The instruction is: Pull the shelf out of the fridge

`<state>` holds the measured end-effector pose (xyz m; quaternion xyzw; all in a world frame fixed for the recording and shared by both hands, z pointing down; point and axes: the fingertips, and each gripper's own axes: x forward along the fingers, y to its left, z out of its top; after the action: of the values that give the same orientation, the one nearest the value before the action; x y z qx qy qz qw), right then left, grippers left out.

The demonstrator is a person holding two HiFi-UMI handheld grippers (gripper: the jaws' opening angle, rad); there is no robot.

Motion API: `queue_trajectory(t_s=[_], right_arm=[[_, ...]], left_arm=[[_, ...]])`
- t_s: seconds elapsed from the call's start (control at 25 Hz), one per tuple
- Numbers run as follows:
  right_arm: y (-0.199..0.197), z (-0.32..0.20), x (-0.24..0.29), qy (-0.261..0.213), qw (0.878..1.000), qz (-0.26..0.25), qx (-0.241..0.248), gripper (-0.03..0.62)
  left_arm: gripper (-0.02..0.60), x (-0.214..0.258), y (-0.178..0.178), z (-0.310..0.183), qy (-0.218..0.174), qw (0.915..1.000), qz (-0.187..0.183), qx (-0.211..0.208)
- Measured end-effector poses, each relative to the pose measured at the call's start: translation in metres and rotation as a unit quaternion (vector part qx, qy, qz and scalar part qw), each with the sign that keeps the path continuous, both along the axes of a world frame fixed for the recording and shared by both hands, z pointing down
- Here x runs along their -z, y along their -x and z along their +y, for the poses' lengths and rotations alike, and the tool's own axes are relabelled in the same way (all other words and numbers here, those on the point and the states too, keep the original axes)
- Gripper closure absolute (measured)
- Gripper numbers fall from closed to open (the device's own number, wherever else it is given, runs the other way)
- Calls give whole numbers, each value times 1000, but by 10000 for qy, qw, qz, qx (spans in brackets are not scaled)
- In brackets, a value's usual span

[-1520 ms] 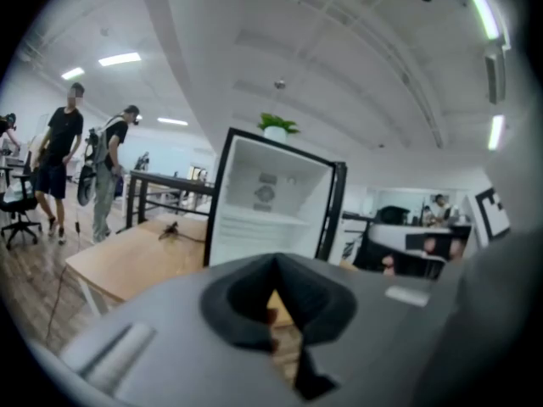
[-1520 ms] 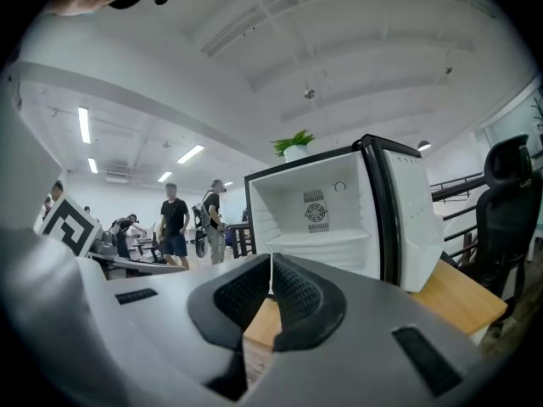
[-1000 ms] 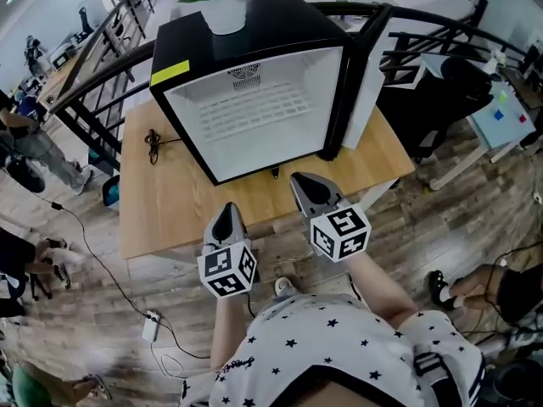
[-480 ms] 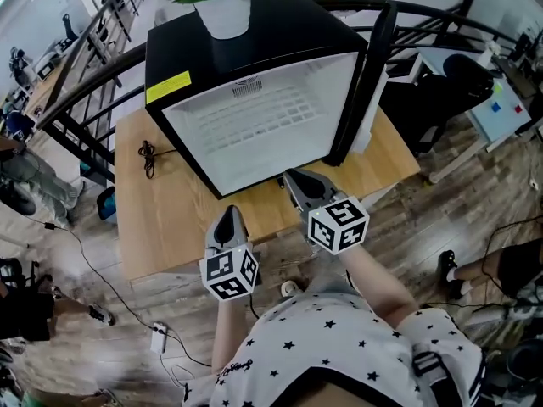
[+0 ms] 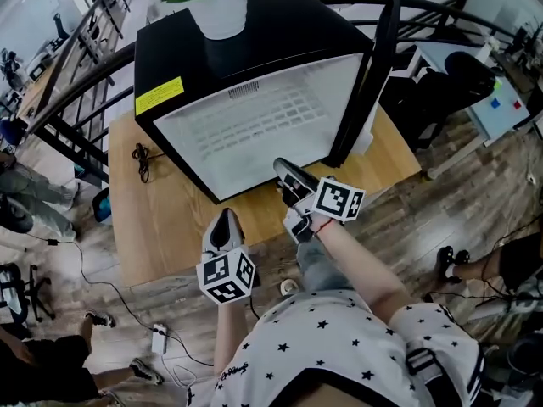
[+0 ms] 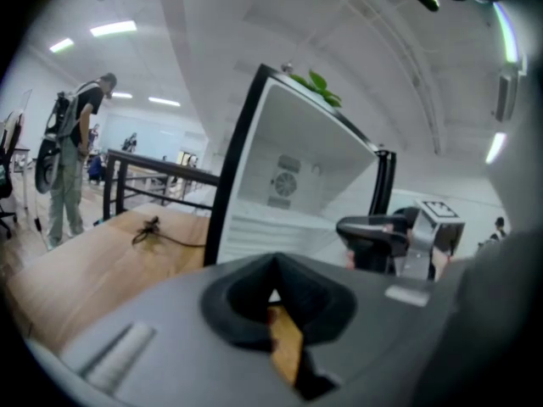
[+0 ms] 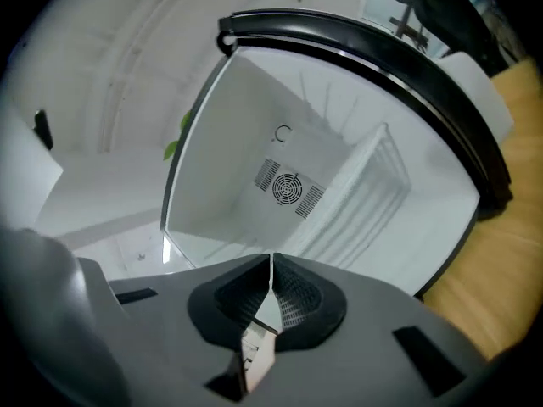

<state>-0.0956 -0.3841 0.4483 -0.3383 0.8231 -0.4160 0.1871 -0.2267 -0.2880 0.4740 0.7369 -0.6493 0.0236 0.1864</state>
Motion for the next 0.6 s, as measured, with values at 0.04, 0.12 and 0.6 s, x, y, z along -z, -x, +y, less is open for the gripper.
queue_trajectory(t_s=[0.04,0.12,0.6], right_arm=[[1,-5,-2,108,9998,-192,6,571],[1,-15,-6,278,9985,-480,16,571],[7,-71,-30,960,9817,-1637,-176,491]], left_arm=[[574,-1,1,-2,15,10000,5,35],[574,-4,2,-5,52,9999,20,97],[574,-20,2,-26,233,9994,45,237]])
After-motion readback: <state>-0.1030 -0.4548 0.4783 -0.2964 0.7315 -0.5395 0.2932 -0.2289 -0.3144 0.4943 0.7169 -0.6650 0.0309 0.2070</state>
